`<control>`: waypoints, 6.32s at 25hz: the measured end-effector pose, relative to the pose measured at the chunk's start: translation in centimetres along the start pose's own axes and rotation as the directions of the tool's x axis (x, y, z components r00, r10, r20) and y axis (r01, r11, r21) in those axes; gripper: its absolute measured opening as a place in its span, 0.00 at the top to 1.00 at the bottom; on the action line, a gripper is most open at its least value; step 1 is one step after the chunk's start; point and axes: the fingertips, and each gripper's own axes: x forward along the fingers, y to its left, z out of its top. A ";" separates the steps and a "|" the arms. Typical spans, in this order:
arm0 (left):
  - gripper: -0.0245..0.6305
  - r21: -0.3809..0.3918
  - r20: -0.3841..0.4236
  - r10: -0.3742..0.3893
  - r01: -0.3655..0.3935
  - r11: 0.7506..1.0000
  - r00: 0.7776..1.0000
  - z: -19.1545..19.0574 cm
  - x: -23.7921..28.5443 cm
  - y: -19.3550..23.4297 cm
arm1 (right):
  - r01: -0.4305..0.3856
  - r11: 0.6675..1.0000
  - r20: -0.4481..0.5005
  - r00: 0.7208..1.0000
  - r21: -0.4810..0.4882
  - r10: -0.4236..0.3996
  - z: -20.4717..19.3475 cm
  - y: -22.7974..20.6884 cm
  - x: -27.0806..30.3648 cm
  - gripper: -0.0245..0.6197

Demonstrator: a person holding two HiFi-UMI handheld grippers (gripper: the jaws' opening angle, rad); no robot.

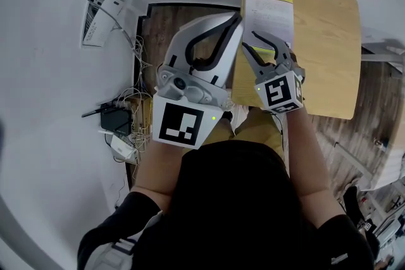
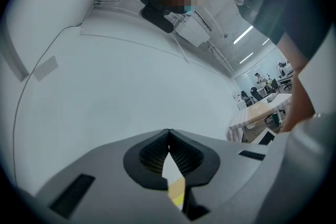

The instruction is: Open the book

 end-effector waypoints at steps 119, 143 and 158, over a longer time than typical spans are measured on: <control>0.95 0.034 -0.108 -0.032 0.036 0.999 0.994 0.2 12.7 -10.8 | 0.216 0.976 -0.094 0.972 -0.002 -0.215 -13.4 -14.0 -11.4 0.90; 0.95 0.035 -0.143 -0.081 0.087 0.996 0.986 -1.2 18.0 -15.7 | 0.181 0.982 -0.157 0.973 0.054 -0.171 -20.8 -14.9 -15.4 0.89; 0.95 0.015 -0.193 -0.091 0.096 0.995 0.977 -3.0 19.3 -17.4 | 0.136 0.980 -0.263 0.960 0.142 -0.095 -27.8 -13.7 -15.6 0.88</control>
